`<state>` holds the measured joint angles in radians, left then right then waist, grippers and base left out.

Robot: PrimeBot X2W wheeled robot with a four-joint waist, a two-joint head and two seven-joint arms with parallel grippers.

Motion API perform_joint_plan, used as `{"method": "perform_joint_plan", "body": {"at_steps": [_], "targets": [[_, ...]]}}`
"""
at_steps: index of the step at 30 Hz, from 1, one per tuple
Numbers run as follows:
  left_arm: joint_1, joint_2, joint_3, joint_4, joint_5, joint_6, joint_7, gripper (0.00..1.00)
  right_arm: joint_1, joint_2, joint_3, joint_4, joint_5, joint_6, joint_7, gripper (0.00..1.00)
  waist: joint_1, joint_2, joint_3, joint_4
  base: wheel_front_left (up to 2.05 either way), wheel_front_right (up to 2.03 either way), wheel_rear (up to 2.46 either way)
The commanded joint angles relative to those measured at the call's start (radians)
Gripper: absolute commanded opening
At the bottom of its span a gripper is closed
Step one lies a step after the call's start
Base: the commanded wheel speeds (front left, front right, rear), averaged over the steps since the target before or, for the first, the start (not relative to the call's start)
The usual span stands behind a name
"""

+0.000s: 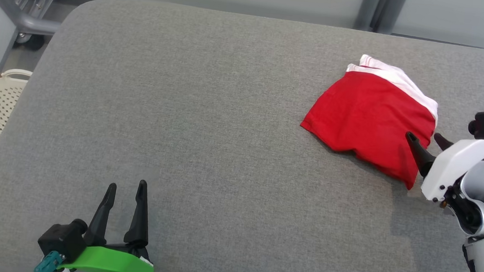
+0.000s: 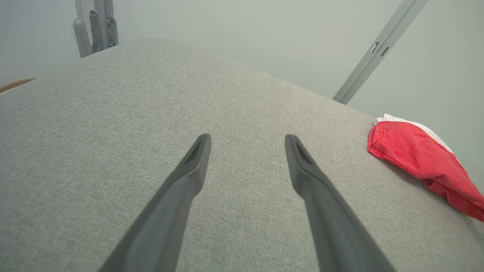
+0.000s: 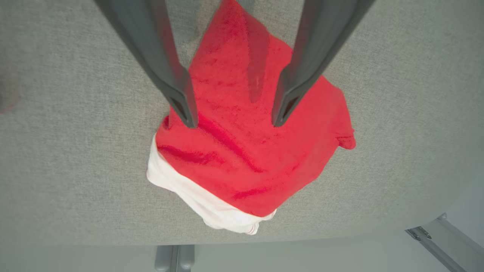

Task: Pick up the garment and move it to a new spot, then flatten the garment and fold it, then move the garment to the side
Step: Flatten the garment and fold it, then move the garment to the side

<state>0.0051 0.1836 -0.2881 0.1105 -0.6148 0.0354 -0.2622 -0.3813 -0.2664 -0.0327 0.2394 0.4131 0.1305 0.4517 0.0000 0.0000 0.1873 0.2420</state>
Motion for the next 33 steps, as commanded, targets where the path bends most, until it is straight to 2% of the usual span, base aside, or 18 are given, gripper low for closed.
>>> {"method": "perform_joint_plan", "body": {"at_steps": [1,7,11,16,17,23,24,25,26,27,28,33], "targets": [[0.012,0.013,0.006,-0.005,0.006,0.002,-0.003,1.0,0.022,0.001,-0.016,-0.015,0.019,0.0,0.022,1.0,0.0,0.0,-0.005,-0.033,0.0,0.0,0.0],[0.0,0.029,-0.007,-0.028,0.031,0.013,0.003,1.0,0.047,0.023,-0.124,-0.053,0.08,0.0,0.157,1.0,0.0,0.0,0.02,-0.043,0.0,0.0,0.0],[-0.018,0.026,-0.019,-0.034,0.037,0.014,0.009,1.0,0.013,0.054,-0.189,-0.016,0.091,0.0,0.236,1.0,0.0,0.0,0.034,-0.026,0.0,0.0,0.0],[-0.036,0.024,-0.029,-0.034,0.046,0.012,0.011,1.0,-0.056,0.107,-0.294,0.065,0.089,0.0,0.298,1.0,0.0,0.0,0.054,0.015,0.0,0.0,0.0],[-0.042,0.022,-0.033,-0.031,0.049,0.011,0.01,1.0,-0.084,0.134,-0.359,0.116,0.073,0.0,0.31,1.0,0.0,0.0,0.057,0.032,0.0,0.0,0.0],[-0.048,0.013,-0.044,-0.013,0.045,0.003,0.009,1.0,-0.172,0.197,-0.521,0.265,0.012,0.0,0.29,1.0,0.0,0.0,0.048,0.075,0.0,0.0,0.0],[-0.048,0.014,-0.044,-0.009,0.043,0.001,0.008,1.0,-0.186,0.205,-0.533,0.285,0.02,0.0,0.283,0.93,0.0,0.0,0.046,0.078,0.0,0.0,0.0],[-0.047,0.016,-0.043,-0.004,0.042,0.0,0.008,1.0,-0.199,0.209,-0.537,0.3,0.028,0.0,0.276,0.77,0.0,0.0,0.043,0.08,0.0,0.0,0.0],[-0.046,0.019,-0.043,0.002,0.041,-0.002,0.008,1.0,-0.209,0.211,-0.535,0.315,0.032,0.0,0.268,0.46,0.0,0.0,0.038,0.08,0.0,0.0,0.0],[-0.046,0.024,-0.043,0.007,0.043,-0.007,0.007,1.0,-0.219,0.212,-0.528,0.327,0.038,0.0,0.259,0.09,0.0,0.0,0.033,0.08,0.0,0.0,0.0],[-0.045,0.028,-0.044,0.012,0.043,-0.011,0.007,1.0,-0.229,0.212,-0.522,0.337,0.045,0.0,0.255,0.0,0.0,0.0,0.028,0.079,0.0,0.0,0.0],[-0.027,0.046,-0.037,0.027,0.047,-0.027,0.003,1.0,-0.232,0.213,-0.45,0.343,0.069,0.0,0.259,0.0,0.0,0.0,-0.002,0.057,0.0,0.0,0.0]]}}
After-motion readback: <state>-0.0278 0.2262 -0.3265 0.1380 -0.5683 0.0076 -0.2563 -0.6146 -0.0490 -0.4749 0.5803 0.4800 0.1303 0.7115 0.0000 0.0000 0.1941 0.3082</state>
